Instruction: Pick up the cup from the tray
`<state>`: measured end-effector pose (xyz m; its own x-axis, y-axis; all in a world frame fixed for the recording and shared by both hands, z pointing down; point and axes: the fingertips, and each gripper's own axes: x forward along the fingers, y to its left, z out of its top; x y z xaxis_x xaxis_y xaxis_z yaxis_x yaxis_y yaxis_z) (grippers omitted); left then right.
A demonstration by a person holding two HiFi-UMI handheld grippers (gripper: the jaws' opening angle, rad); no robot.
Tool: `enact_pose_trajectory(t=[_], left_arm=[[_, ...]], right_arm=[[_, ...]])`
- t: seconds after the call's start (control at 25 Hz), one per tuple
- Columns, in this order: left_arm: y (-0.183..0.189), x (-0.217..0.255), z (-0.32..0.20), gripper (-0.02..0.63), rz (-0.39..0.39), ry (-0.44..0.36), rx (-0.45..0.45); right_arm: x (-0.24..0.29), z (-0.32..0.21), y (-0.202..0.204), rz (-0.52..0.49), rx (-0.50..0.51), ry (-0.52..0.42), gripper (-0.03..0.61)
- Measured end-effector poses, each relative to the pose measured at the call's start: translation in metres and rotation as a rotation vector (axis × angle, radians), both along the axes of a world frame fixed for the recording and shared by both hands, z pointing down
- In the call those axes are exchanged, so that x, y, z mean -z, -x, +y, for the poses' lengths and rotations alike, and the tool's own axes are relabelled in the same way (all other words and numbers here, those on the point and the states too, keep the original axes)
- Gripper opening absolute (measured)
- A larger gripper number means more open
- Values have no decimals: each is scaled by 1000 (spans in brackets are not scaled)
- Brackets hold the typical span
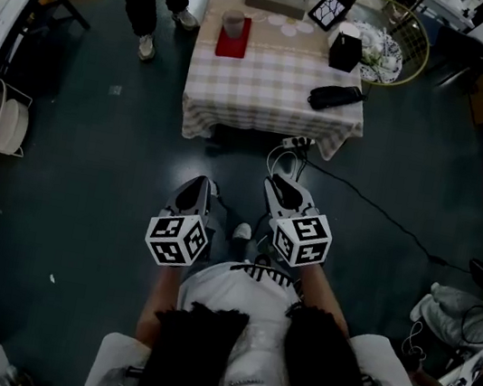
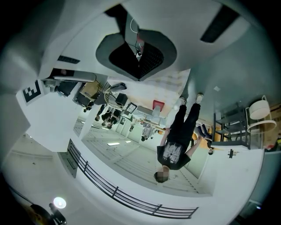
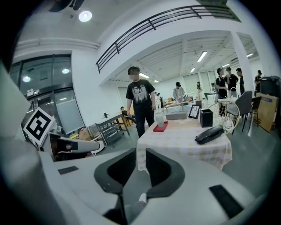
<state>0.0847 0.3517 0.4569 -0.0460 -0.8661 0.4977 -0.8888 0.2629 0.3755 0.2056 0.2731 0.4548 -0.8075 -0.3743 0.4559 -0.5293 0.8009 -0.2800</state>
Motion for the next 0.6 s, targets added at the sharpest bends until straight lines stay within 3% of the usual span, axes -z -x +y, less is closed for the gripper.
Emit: enact_pose_trajectory(t=[0.16,0.6], left_arm=[[13,-1,-14,6,0,-10,-4],[60,-8,-69,6,25,-11,-17]], right_arm=[[4,-14,14,-20,12,-34,158],[12,-71,53,-20,-29,-84,237]])
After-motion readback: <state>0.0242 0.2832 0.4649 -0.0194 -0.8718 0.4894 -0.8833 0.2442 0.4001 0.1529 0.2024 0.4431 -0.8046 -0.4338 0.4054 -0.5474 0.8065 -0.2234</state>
